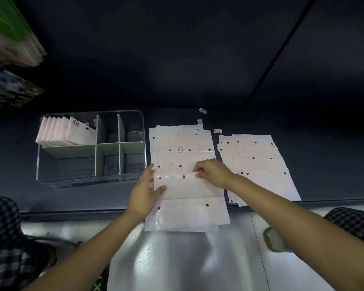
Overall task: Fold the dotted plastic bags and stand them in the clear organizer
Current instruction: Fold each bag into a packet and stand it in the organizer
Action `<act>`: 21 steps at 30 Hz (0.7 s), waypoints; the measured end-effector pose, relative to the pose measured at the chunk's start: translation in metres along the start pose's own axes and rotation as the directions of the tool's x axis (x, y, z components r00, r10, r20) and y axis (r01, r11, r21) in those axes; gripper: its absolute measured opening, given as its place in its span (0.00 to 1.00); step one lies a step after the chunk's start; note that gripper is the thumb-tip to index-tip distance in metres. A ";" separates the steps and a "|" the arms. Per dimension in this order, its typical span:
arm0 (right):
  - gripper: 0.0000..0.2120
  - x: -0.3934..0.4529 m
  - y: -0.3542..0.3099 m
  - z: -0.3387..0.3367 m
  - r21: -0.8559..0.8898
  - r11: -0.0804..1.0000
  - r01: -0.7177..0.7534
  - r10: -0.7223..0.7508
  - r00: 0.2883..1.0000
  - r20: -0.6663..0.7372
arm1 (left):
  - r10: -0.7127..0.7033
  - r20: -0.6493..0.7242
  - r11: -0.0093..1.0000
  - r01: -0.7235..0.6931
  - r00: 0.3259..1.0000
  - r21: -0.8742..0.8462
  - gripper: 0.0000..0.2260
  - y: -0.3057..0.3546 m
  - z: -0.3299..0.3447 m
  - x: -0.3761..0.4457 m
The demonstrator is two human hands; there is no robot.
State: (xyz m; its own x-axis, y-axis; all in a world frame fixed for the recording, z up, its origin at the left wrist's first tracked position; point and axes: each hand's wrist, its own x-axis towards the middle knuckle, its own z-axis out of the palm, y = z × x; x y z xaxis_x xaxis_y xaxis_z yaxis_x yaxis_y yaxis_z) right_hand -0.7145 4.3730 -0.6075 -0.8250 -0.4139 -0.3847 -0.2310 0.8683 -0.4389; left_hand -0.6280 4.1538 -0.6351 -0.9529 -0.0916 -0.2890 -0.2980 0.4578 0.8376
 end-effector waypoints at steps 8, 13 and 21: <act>0.19 0.014 -0.008 0.018 -0.214 0.976 -0.031 0.016 0.997 -0.072 | 0.356 0.322 0.668 -0.479 0.878 0.569 0.31 -0.009 0.038 -0.025; 0.21 -0.011 -0.030 0.063 -0.134 0.982 0.132 -0.157 0.968 -0.197 | 0.246 0.464 0.439 -0.525 0.851 0.730 0.36 -0.029 0.047 -0.018; 0.29 -0.032 0.005 0.106 -0.313 0.950 -0.004 -0.052 0.984 -0.171 | 0.212 0.508 0.392 -0.549 0.835 0.738 0.35 -0.041 0.043 -0.017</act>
State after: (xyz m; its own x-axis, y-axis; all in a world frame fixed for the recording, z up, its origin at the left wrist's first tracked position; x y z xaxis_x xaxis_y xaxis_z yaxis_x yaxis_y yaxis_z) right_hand -0.6352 4.3617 -0.6834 -0.8877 -0.4060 -0.2172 -0.3775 0.9118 -0.1615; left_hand -0.5975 4.1745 -0.6844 -0.8304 0.4701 -0.2991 0.4474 0.8825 0.1449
